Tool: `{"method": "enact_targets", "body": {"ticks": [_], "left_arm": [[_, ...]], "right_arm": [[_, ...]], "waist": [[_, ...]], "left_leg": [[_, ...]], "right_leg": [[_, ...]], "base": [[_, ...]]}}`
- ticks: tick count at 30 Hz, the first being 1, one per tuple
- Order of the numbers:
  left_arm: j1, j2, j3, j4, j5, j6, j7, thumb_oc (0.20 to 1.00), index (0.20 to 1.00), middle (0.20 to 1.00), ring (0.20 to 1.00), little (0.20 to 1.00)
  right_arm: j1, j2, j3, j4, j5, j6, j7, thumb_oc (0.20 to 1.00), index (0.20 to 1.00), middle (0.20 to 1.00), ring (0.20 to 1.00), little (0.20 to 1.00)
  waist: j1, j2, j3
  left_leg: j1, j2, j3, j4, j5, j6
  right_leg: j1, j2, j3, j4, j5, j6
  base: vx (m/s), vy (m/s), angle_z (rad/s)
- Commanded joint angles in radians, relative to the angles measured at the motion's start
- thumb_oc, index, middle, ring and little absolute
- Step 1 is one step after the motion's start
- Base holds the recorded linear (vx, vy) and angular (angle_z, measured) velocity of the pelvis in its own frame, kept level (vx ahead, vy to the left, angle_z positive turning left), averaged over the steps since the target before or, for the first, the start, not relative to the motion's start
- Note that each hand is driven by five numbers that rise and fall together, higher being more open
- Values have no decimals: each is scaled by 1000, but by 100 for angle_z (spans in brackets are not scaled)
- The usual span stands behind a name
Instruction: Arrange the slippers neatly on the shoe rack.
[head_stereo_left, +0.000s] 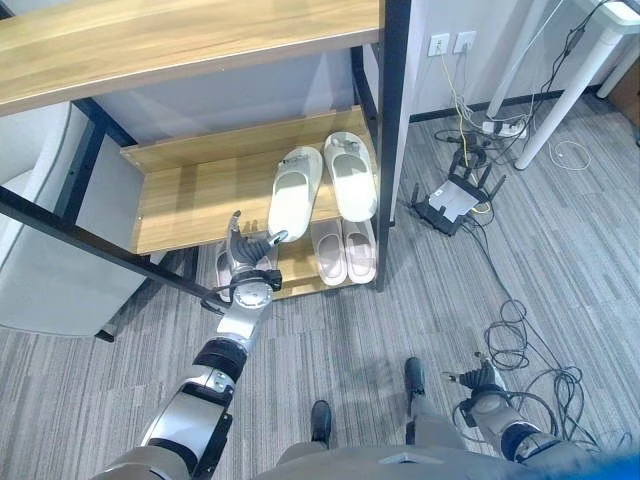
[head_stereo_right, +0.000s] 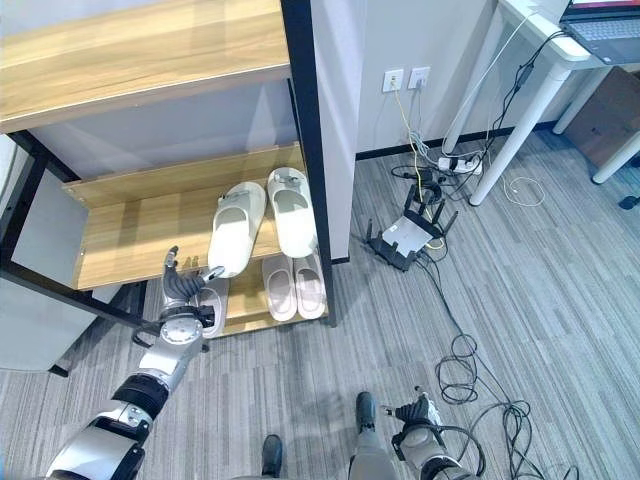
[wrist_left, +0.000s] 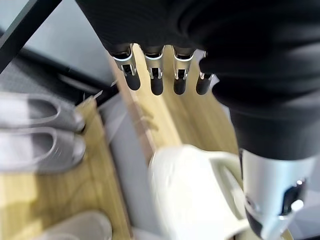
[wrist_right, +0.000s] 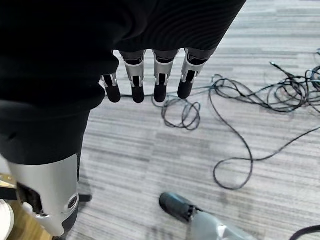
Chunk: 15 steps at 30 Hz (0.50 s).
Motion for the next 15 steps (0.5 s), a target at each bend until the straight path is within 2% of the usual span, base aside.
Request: {"method": "enact_targets", "body": {"ticks": [1,3,6,15], "left_arm": [[-56,32,29,-25,-26,-83,-18,1000,1000,1000,1000,1000],[-36,2,33,-29,-111,-103,-50,1000,1000,1000,1000,1000],[-23,-24,22,-43,-159,-112,-73,1000,1000,1000,1000,1000],[-34,-28,-1,-95,-204,-116,-101,1000,1000,1000,1000,1000]], "right_arm": [[-54,-8,-16,16,-2,-5,0,1000,1000,1000,1000,1000],[-55,-10,-13,4,-8,2,5,1000,1000,1000,1000,1000],[-63,-14,-11,-4,-6,8,7,1000,1000,1000,1000,1000],[-67,-12,-3,-7,-6,15,15,1000,1000,1000,1000,1000]], "waist": [[4,17,30],[1,20,33],[-3,21,33],[-8,24,33]], "left_leg": [[-11,-22,-24,7,-25,9],[-15,-22,-22,7,-25,10],[-15,-21,-18,7,-24,10],[-15,-20,-12,7,-26,9]], "right_leg": [[116,-24,-30,12,-139,80],[111,-24,-27,12,-137,79],[108,-23,-23,14,-138,77],[105,-20,-18,14,-138,76]], "base": [[0,0,0],[0,0,0],[5,-10,-5],[0,0,0]]}}
